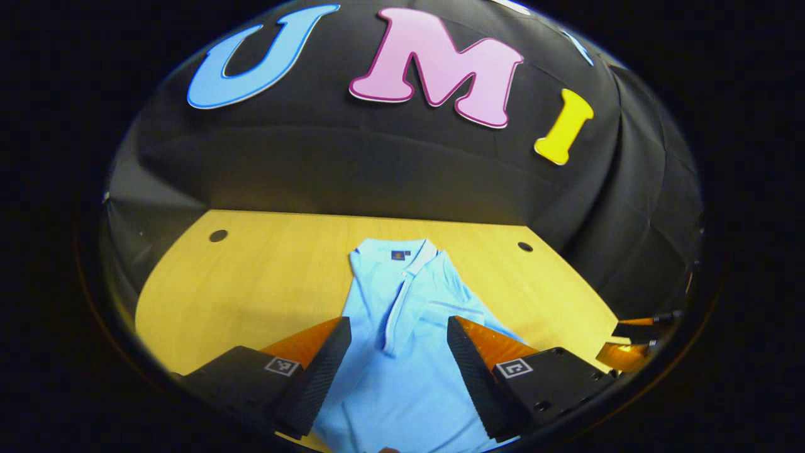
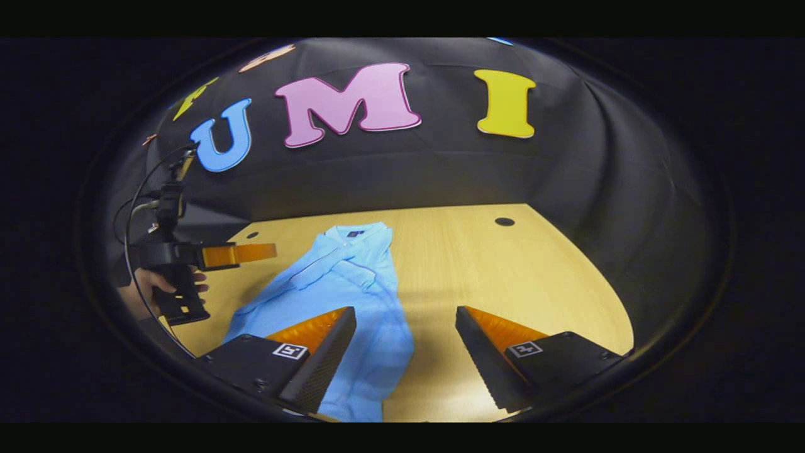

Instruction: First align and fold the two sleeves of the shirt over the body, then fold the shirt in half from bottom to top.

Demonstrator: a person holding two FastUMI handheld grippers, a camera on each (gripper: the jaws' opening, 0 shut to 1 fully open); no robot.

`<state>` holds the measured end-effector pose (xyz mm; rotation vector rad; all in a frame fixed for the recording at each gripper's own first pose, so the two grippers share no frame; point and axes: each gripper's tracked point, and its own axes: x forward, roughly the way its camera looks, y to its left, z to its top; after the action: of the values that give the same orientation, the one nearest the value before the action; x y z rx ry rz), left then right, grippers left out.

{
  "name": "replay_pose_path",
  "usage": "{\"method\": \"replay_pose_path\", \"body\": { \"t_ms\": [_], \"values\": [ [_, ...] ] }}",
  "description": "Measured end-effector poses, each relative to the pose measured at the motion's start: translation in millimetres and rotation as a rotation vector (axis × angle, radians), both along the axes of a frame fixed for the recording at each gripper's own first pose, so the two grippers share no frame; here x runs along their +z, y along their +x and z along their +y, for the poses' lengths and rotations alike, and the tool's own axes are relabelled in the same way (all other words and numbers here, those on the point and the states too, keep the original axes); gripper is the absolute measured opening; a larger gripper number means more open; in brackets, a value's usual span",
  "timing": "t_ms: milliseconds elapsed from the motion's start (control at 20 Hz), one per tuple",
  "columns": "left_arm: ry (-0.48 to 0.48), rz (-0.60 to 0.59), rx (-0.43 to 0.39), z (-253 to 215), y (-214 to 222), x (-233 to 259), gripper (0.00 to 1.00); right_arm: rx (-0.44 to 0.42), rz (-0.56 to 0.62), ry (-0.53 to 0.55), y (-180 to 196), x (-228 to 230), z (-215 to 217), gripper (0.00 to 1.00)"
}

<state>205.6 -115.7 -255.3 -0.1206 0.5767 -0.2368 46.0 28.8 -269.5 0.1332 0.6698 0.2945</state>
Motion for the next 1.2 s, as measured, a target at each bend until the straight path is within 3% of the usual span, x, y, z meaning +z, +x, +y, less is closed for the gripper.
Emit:
{"method": "replay_pose_path", "body": {
  "t_ms": [250,550,800,1200],
  "values": [
    [0.036,0.045,0.022,31.3,-99.5,-7.6,0.98,0.019,0.066,-0.002,-58.6,-15.7,15.8,0.99],
    [0.1,0.165,0.02,50.2,-185.2,-63.4,0.98,0.083,0.141,-0.068,-117.7,-55.4,31.5,0.98],
    [0.153,0.236,0.029,54.0,-225.2,-101.9,0.98,0.092,0.188,-0.097,-145.3,-79.2,36.1,0.98],
    [0.181,0.303,-0.004,42.8,-245.4,-133.8,0.97,0.069,0.268,-0.119,-165.9,-110.1,32.0,0.99]
  ]
}}
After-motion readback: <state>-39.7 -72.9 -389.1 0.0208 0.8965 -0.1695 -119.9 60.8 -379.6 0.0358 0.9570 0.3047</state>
